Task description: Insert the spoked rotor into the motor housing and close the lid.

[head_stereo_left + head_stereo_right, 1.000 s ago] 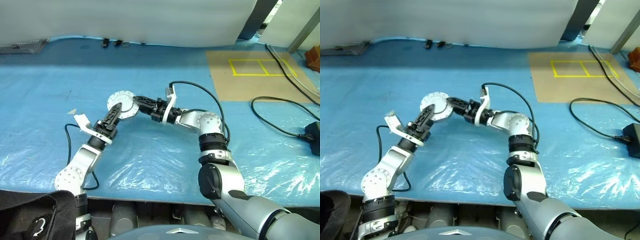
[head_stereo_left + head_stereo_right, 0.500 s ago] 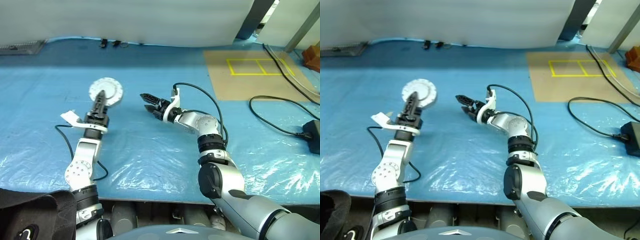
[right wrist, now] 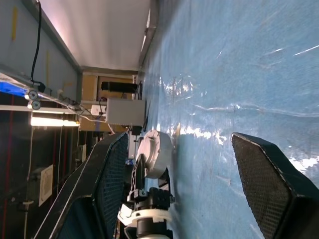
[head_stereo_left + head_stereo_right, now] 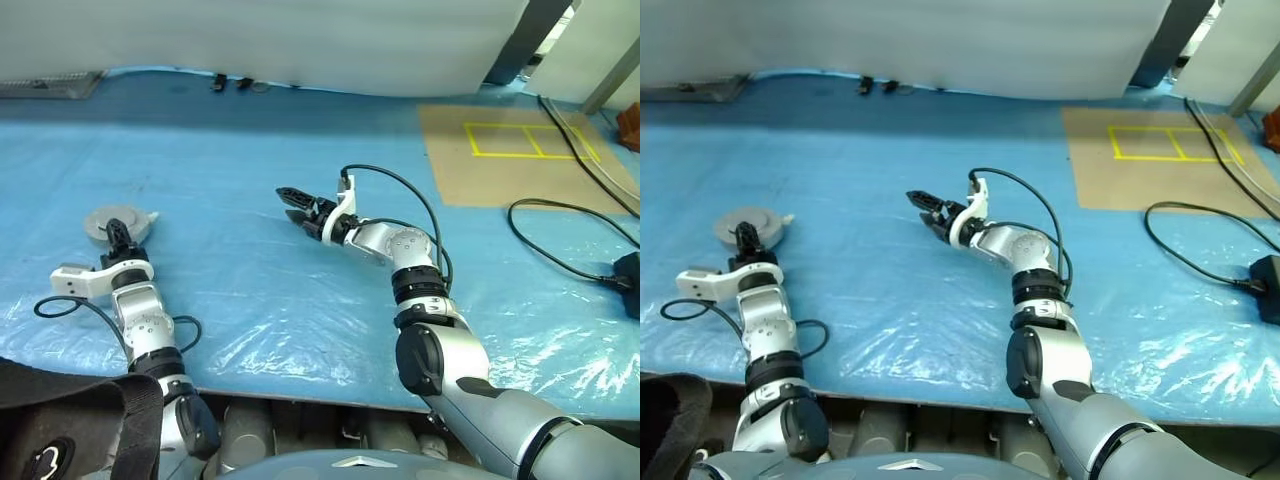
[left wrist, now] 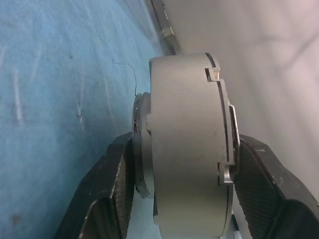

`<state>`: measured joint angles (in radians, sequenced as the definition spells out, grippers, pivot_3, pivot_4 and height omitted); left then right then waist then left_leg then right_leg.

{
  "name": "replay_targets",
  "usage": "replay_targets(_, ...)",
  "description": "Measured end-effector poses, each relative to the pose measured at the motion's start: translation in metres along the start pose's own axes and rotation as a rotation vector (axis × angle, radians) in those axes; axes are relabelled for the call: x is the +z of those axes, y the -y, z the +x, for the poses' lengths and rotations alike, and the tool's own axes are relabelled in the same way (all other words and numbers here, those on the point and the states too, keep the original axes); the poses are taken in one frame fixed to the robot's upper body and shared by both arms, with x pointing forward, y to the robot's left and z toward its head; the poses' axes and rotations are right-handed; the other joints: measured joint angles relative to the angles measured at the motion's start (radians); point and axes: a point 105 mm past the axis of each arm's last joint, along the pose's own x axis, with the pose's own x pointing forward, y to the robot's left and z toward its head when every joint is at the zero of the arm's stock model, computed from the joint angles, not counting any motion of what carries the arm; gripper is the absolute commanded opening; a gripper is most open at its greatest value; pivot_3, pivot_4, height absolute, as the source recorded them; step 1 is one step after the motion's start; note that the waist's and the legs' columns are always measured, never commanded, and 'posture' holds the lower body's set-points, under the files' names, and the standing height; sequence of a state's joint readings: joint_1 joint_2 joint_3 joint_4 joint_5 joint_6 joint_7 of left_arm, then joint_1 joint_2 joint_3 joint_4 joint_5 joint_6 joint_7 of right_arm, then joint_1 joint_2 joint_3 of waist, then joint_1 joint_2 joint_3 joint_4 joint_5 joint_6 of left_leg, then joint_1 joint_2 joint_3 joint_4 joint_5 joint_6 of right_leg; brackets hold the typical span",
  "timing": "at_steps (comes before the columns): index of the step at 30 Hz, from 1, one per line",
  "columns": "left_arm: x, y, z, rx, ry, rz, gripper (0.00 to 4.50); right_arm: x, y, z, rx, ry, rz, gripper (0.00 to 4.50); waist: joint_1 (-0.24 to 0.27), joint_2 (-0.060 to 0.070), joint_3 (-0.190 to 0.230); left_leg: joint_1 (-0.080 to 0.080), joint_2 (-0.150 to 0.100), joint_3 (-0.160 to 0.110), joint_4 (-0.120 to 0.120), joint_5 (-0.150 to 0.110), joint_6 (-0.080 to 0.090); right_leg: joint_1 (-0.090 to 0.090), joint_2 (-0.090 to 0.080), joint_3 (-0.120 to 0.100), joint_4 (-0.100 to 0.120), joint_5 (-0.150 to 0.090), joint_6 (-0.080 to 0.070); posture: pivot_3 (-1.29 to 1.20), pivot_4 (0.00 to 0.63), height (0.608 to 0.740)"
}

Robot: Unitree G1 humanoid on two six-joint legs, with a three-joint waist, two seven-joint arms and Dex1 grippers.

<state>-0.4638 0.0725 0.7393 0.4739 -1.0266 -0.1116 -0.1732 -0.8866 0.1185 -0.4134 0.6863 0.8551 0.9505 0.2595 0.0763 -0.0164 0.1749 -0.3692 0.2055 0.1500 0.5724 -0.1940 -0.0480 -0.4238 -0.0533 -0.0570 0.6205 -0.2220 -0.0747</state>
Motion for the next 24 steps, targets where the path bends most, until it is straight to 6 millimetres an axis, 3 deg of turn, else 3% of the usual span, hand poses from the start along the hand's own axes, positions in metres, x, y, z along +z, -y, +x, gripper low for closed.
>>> replay_targets(6,-0.011,-0.006,0.004,0.032,-0.019,0.013,2.6,0.001,-0.003,0.0,0.008,0.0,-0.008,3.44,-0.001,0.0,0.0,0.0,0.0,0.0,0.0,0.0,0.0,0.0,0.0,0.0,0.001,0.0,0.0,0.0,0.15,0.74)
replay_targets(15,-0.008,-0.008,0.005,0.046,-0.002,0.025,2.6,0.001,-0.006,0.0,0.018,-0.006,-0.019,3.44,-0.001,0.0,0.0,0.001,0.0,0.0,0.0,0.0,0.0,0.0,0.0,0.0,0.002,0.0,0.0,0.0,0.15,0.74)
replay_targets(21,-0.003,-0.001,0.008,0.037,0.029,0.05,4.46,0.0,-0.007,0.001,0.017,-0.007,-0.026,3.47,-0.003,0.001,0.0,0.002,0.0,0.0,0.0,0.0,0.0,0.0,0.0,0.001,0.002,0.0,0.0,0.0,0.15,0.74)
replay_targets(24,0.005,-0.002,0.007,0.058,0.071,0.09,4.46,-0.001,-0.007,0.002,0.015,-0.012,-0.046,3.47,-0.008,0.001,0.0,0.003,0.0,0.0,0.0,0.0,0.0,0.0,0.0,0.001,0.002,0.0,0.0,0.0,0.15,0.74)
